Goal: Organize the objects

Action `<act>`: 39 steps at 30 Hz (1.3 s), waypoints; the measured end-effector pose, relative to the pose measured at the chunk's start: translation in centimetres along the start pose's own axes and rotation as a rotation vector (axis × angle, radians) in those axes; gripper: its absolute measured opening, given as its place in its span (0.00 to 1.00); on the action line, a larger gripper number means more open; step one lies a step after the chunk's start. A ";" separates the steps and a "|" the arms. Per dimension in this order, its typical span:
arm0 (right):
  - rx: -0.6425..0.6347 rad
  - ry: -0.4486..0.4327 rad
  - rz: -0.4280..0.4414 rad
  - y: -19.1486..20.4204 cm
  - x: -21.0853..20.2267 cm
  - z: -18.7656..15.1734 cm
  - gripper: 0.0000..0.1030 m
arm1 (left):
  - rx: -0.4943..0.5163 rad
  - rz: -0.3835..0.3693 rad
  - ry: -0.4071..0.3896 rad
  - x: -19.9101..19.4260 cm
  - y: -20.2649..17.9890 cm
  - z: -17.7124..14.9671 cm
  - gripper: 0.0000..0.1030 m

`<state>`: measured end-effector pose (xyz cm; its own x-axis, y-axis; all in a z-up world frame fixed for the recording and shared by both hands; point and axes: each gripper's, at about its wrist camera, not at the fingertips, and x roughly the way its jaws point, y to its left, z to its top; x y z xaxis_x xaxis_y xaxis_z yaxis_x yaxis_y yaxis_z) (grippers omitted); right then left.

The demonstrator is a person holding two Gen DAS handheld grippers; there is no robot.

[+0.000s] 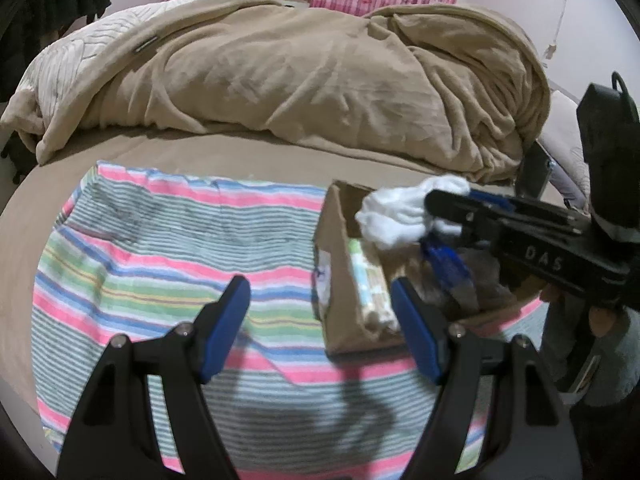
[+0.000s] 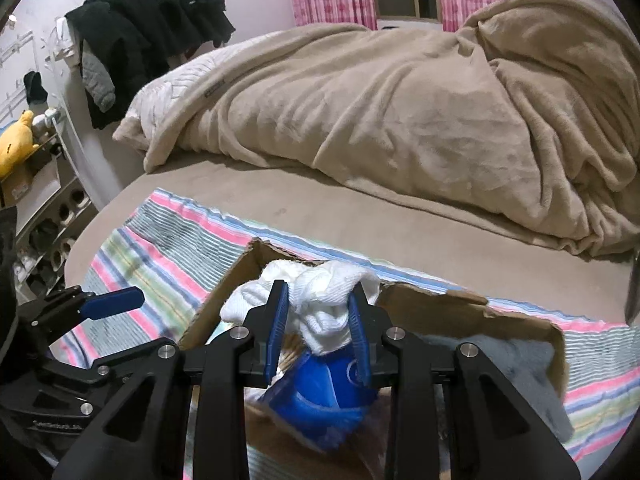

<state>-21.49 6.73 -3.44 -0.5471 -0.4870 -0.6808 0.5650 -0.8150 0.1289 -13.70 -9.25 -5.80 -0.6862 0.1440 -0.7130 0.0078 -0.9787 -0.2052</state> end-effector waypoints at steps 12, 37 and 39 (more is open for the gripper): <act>0.016 0.067 -0.011 -0.1 3.9 -1.2 0.33 | -0.016 0.007 0.011 1.6 0.8 0.4 0.72; 0.073 -0.025 -0.045 0.0 -8.3 -3.7 0.76 | 0.017 0.020 -0.034 -6.0 -3.9 -1.8 0.80; 0.075 -0.034 -0.052 -0.1 -9.2 -4.2 0.76 | 0.022 0.016 -0.039 -6.6 -4.5 -2.1 0.80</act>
<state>-13.91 12.59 -0.18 -0.5958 -0.4524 -0.6636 0.4877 -0.8603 0.1485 -7.64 -5.47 -1.59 -0.7138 0.1227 -0.6895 0.0037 -0.9839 -0.1789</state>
